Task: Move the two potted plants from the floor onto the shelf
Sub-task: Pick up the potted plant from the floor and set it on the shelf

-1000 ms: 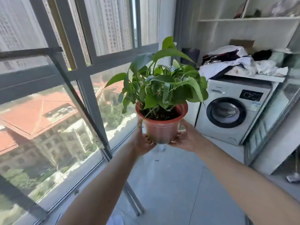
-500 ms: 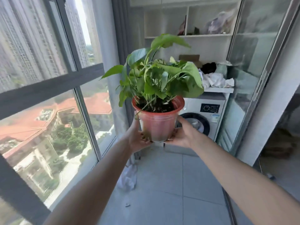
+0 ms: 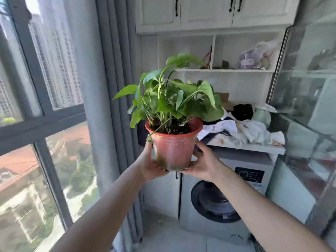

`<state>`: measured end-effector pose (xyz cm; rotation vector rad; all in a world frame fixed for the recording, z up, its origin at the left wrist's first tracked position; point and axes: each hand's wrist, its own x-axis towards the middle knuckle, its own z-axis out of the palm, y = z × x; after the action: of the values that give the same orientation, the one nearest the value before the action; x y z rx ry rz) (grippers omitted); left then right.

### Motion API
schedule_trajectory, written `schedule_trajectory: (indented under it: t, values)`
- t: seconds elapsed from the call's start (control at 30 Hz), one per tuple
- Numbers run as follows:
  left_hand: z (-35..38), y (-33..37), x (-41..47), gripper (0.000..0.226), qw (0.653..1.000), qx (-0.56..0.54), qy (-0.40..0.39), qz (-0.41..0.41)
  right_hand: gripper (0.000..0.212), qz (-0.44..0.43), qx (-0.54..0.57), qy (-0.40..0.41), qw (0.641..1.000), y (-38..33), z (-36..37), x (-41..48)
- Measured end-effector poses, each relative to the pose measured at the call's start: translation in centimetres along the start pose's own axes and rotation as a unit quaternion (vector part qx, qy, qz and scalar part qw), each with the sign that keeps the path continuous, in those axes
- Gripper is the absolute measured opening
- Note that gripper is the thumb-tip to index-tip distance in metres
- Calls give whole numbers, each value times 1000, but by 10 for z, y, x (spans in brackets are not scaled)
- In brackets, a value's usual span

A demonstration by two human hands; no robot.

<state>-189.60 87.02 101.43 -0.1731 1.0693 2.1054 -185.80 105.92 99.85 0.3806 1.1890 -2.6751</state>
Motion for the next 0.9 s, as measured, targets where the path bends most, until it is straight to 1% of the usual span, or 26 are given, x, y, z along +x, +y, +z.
schedule_trajectory:
  t: [0.1, 0.2, 0.33, 0.43, 0.5, 0.6, 0.67, 0.73, 0.8, 0.9]
  values:
    - [4, 47, 66, 120, 1000, 3, -24, 9, 80, -15, -6, -6, 1000, -42, -2, 62]
    - [14, 99, 129, 109, 999, 12, -49, 10, 74, -34, -15, -8, 999, -88, 2, 120]
    - [31, 166, 208, 86, 996, 36, -81, 6, 69, -54, -16, -8, 998, -148, 4, 198]
    - [49, 210, 267, 80, 993, 73, -94, 18, 74, -66, -17, -7, 998, -196, 2, 254]
    - [60, 234, 303, 78, 992, 69, -103, 24, 75, -69, -19, -4, 997, -224, 2, 289]
    - [77, 272, 356, 85, 993, 50, -102, 25, 73, -71, -15, 14, 997, -269, 1, 340]
    - [88, 297, 393, 88, 994, 38, -103, 26, 71, -68, -8, 5, 998, -298, -1, 374]
    - [101, 323, 422, 89, 995, 27, -97, 26, 74, -63, -3, 5, 998, -328, 0, 403]
    - [113, 348, 458, 94, 994, 19, -99, 35, 80, -64, -12, -11, 998, -361, -3, 437]
    - [135, 386, 505, 101, 994, -6, -103, 43, 83, -61, -21, -15, 998, -413, -1, 483]
